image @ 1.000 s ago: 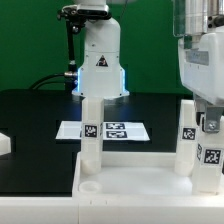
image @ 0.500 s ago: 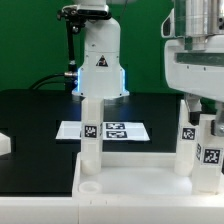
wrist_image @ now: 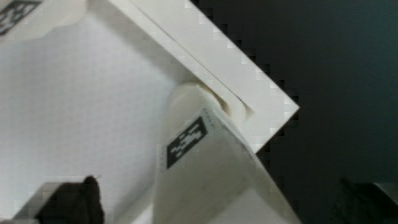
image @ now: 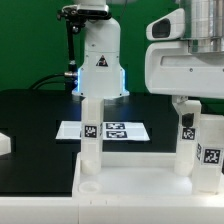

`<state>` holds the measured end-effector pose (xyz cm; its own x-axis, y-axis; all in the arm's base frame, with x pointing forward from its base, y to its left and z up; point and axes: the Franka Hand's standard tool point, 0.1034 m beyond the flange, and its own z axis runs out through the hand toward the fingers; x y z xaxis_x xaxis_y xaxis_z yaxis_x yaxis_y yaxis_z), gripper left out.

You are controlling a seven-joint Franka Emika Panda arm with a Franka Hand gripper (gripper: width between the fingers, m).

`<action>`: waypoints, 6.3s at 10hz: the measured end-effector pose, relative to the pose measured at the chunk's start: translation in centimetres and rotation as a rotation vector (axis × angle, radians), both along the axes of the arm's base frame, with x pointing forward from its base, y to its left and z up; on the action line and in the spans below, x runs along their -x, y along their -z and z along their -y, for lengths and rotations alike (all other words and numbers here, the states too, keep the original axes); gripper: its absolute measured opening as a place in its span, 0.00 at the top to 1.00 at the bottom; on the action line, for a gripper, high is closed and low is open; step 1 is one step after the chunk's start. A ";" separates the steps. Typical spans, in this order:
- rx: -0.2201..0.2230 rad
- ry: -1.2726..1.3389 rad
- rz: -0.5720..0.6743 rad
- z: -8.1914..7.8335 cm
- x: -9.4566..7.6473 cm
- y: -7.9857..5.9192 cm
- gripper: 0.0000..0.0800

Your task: Assemble desk

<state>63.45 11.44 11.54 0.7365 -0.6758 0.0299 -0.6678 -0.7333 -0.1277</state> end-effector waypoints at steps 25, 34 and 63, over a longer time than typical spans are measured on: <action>0.084 -0.445 0.060 0.3 -0.5 -0.4 0.19; 0.064 -0.133 0.032 0.2 -0.3 -0.2 0.64; 0.070 -0.057 0.027 0.1 0.1 0.3 0.47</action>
Offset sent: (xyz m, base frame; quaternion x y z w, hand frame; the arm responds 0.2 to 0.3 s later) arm 0.0000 0.0000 0.0000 0.0000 0.0000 0.0650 0.9979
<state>63.37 11.34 11.24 0.7717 -0.6287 0.0958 -0.6220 -0.7776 -0.0920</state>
